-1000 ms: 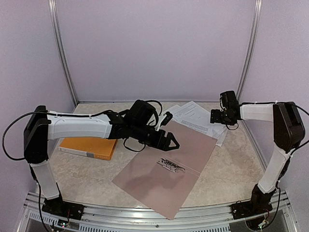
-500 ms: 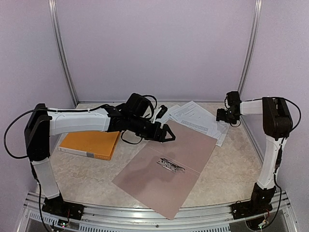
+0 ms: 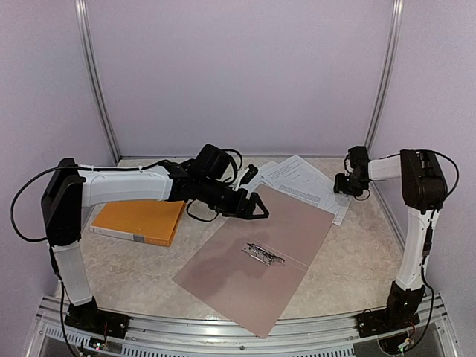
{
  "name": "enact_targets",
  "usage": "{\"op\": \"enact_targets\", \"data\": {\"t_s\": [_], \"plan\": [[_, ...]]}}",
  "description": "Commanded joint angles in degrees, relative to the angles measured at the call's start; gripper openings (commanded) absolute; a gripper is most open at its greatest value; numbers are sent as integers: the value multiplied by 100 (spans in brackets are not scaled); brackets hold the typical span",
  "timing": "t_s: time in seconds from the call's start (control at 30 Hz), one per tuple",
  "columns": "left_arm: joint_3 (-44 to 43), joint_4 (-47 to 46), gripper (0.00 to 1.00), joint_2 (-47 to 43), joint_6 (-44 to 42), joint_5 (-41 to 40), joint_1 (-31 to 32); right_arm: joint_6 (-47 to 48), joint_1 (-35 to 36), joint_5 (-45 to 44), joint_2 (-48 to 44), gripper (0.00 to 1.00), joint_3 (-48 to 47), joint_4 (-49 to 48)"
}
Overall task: Put the files into the folder
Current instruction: Pick up the file from the corner of the board.
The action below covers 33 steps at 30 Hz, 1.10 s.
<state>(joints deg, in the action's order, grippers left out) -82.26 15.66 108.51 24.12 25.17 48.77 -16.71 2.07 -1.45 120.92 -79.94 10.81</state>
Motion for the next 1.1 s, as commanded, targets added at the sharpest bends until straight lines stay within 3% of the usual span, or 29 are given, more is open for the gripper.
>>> {"op": "enact_targets", "data": {"t_s": [0.0,0.4,1.07], "plan": [[-47,22,80,91,-18,108,-35,119,-74,-242,-109,61,286,23],[-9,-24,80,83,136,164,-9,273,-146,-324,-403,72,761,-257],[-78,74,80,179,69,217,1,357,-150,-599,-631,75,1070,-326]]}}
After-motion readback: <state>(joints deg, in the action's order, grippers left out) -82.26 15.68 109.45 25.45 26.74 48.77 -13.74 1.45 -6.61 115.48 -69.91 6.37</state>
